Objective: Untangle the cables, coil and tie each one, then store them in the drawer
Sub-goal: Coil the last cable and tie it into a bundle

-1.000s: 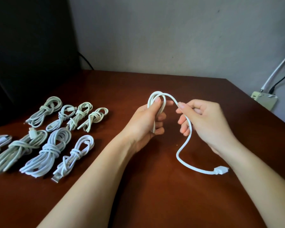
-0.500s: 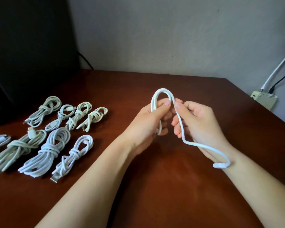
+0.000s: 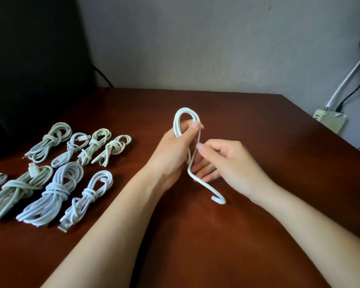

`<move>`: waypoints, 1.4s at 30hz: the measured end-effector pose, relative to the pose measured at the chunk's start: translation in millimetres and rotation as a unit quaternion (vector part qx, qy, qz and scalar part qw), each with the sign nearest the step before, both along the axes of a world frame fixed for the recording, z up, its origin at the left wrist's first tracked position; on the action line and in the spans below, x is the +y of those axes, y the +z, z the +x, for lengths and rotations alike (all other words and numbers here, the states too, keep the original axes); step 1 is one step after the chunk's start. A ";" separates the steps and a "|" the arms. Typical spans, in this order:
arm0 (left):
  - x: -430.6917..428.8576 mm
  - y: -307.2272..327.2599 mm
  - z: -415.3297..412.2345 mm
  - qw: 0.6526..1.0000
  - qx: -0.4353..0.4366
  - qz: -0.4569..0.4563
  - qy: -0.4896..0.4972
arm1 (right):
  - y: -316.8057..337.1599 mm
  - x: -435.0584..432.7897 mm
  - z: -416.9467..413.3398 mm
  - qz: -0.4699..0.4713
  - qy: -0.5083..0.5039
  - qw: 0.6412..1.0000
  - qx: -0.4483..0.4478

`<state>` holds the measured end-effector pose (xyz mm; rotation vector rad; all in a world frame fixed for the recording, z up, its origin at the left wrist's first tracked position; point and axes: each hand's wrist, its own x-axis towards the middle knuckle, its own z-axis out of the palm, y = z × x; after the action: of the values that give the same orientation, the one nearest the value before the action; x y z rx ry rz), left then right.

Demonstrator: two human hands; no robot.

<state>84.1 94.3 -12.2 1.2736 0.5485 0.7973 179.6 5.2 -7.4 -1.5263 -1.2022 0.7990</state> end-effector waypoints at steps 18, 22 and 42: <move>24.3 8.1 -12.8 0.953 -0.158 -0.257 -0.018 | 16.6 -7.0 9.5 0.114 0.034 0.993 -0.026; 21.8 9.9 -13.8 0.945 -0.168 -0.275 -0.059 | 12.5 -3.3 20.8 0.168 -0.062 0.980 -0.090; -11.2 14.7 -9.9 0.936 0.054 -0.115 -0.328 | 17.0 -7.7 25.1 0.185 -0.079 0.970 -0.138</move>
<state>74.1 83.1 2.5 1.1796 0.2587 0.0995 204.7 -2.5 9.6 -1.4263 -1.3253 0.2395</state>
